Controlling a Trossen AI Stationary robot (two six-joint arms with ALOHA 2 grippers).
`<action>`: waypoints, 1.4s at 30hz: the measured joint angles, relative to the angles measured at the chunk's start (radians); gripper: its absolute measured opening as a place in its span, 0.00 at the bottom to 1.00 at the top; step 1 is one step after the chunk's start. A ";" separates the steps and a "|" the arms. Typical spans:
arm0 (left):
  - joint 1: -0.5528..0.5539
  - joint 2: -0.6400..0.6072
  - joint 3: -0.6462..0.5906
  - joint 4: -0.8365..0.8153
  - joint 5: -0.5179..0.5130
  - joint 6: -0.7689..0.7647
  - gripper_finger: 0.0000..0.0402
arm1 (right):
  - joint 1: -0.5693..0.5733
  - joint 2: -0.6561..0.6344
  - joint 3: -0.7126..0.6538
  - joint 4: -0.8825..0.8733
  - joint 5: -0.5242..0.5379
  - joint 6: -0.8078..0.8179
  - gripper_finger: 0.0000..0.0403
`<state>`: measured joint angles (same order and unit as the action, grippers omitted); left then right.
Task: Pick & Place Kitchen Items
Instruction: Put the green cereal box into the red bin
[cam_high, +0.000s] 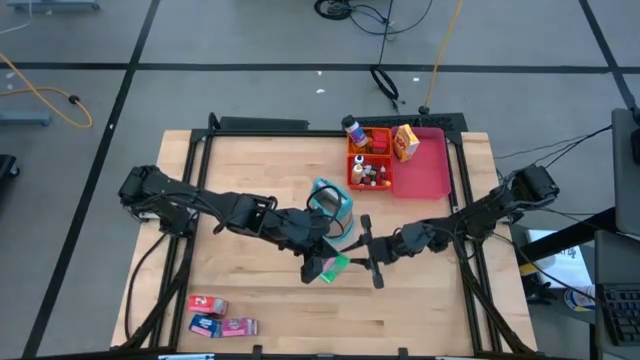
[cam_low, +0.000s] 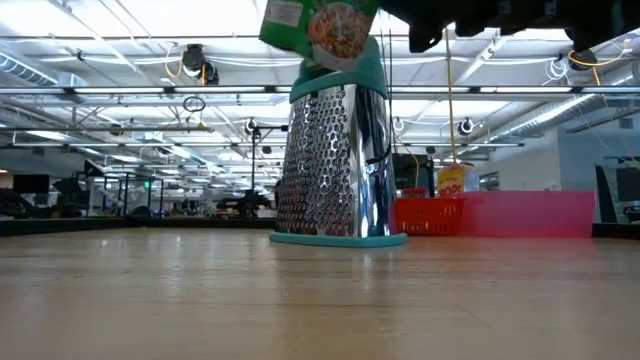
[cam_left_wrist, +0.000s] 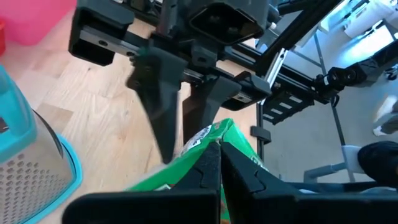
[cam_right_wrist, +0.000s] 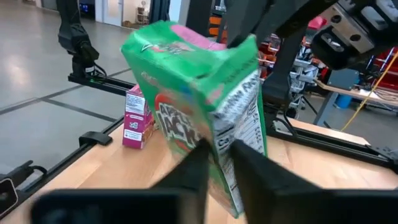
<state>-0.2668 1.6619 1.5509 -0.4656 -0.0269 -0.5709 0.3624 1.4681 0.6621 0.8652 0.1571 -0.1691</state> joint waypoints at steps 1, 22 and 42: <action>0.000 0.000 0.000 -0.001 0.000 0.000 0.00 | 0.001 0.000 0.000 -0.001 -0.001 -0.008 0.13; -0.005 -0.014 0.000 0.005 0.117 0.167 0.06 | 0.023 -0.121 -0.001 -0.138 -0.002 0.019 0.00; -0.087 -0.013 0.000 0.008 0.096 0.222 0.38 | 0.128 -0.447 -0.001 -0.711 0.394 0.189 0.00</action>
<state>-0.3535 1.6485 1.5513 -0.4575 0.0686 -0.3484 0.4900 1.0216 0.6609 0.1544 0.5514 0.0195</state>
